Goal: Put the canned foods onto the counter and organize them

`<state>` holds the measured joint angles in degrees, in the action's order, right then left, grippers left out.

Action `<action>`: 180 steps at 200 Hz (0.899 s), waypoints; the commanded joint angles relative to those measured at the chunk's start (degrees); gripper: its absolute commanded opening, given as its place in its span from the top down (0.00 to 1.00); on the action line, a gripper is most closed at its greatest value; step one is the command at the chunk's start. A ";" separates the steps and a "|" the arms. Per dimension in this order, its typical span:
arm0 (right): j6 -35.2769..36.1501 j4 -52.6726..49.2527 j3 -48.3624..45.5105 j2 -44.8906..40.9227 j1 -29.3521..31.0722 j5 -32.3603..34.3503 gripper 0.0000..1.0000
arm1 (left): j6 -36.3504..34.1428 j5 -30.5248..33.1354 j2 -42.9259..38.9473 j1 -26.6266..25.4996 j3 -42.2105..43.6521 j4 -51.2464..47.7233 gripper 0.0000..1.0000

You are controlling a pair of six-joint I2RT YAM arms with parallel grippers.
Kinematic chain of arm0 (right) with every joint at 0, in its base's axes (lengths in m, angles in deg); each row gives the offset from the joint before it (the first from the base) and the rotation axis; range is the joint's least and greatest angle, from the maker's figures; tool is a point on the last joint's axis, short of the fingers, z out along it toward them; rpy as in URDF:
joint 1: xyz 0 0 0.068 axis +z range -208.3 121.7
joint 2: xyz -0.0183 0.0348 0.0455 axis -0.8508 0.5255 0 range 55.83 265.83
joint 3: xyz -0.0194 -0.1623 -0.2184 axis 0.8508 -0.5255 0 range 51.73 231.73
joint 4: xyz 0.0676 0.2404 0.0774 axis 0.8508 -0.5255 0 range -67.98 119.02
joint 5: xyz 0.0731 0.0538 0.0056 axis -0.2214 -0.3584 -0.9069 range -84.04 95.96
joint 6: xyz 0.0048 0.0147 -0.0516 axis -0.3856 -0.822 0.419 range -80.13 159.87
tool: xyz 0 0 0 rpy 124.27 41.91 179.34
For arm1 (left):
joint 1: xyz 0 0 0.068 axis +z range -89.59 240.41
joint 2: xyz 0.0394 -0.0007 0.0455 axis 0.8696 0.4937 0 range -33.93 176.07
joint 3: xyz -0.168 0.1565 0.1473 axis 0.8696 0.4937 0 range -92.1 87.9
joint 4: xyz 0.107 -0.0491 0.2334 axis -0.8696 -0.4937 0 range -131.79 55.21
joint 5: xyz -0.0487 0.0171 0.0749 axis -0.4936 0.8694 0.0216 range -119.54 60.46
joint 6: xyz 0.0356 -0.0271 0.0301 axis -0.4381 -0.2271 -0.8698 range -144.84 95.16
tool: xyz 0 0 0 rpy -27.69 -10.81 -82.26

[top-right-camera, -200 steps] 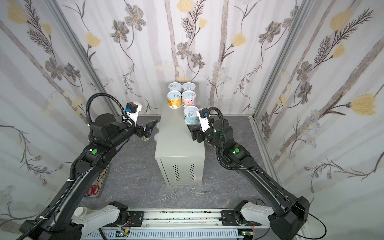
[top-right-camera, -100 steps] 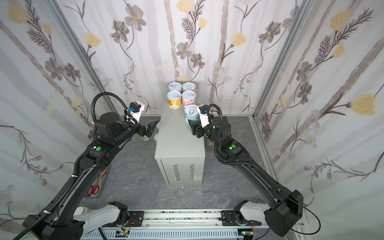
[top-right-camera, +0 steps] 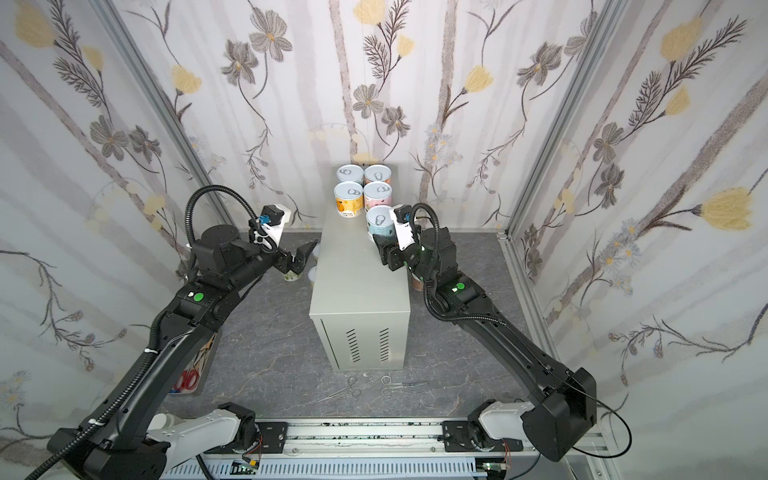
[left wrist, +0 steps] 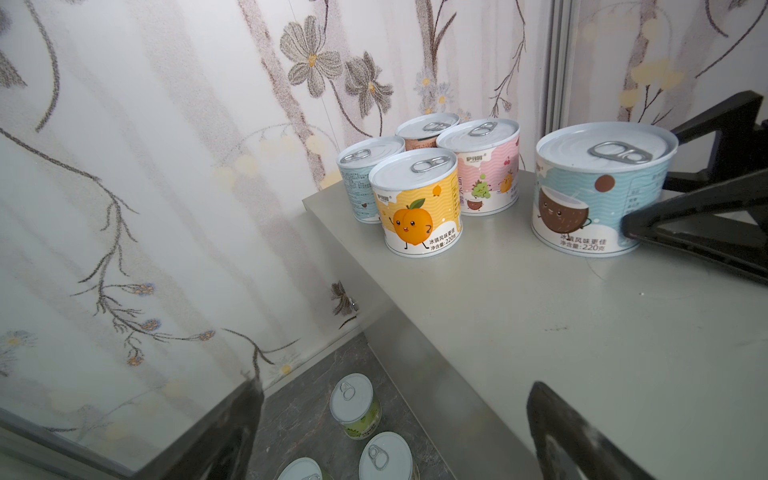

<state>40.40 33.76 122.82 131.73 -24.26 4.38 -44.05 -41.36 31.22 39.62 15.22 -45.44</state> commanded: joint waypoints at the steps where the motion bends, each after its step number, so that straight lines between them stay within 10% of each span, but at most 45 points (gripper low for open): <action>1: 0.34 0.04 0.71 0.80 -0.12 -0.45 0.31 | -0.88 0.56 0.16 -0.01 0.18 2.53 0.00; 180: 1.09 -0.53 1.51 3.73 -0.36 1.58 0.30 | -1.50 1.05 1.28 -0.01 -0.08 2.28 0.00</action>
<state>40.78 36.38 124.32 134.90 -24.50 5.01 -44.64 -40.24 32.18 39.62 15.92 -44.87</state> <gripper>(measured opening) 0.698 0.998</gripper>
